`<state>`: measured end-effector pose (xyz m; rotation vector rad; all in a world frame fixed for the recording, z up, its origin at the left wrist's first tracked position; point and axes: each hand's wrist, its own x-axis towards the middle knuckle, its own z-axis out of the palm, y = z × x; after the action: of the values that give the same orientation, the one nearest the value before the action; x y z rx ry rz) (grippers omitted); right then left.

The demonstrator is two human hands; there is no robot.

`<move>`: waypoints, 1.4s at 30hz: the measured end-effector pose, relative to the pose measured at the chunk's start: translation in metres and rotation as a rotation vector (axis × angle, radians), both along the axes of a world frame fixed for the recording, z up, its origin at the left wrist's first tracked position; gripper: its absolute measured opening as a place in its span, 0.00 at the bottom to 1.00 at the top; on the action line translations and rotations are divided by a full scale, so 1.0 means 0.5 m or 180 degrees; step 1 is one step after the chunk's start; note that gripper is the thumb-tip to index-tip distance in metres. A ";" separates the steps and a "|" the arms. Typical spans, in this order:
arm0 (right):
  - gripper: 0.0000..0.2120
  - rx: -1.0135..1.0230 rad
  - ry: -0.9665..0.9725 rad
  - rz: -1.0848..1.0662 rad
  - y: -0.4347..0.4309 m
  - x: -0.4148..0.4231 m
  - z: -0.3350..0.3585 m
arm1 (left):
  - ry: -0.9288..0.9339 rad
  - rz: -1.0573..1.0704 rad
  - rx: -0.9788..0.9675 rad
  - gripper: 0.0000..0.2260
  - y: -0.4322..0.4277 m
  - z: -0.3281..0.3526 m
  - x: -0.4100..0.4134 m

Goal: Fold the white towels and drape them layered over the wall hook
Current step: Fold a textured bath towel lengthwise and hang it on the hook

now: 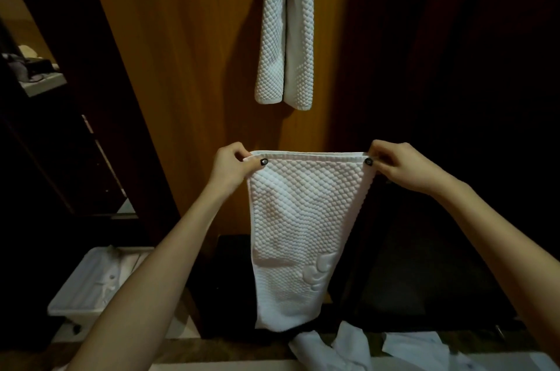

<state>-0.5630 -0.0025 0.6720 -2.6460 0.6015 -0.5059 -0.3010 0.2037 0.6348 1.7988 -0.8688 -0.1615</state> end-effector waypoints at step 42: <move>0.13 -0.0276 -0.0346 -0.0330 0.043 0.043 0.049 | -0.0429 -0.0266 -0.0557 0.12 0.073 0.035 0.036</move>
<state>-0.5415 0.0190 0.6965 -2.6571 0.7004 -0.7167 -0.2831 0.2402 0.6525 1.6252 -1.0226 -0.0167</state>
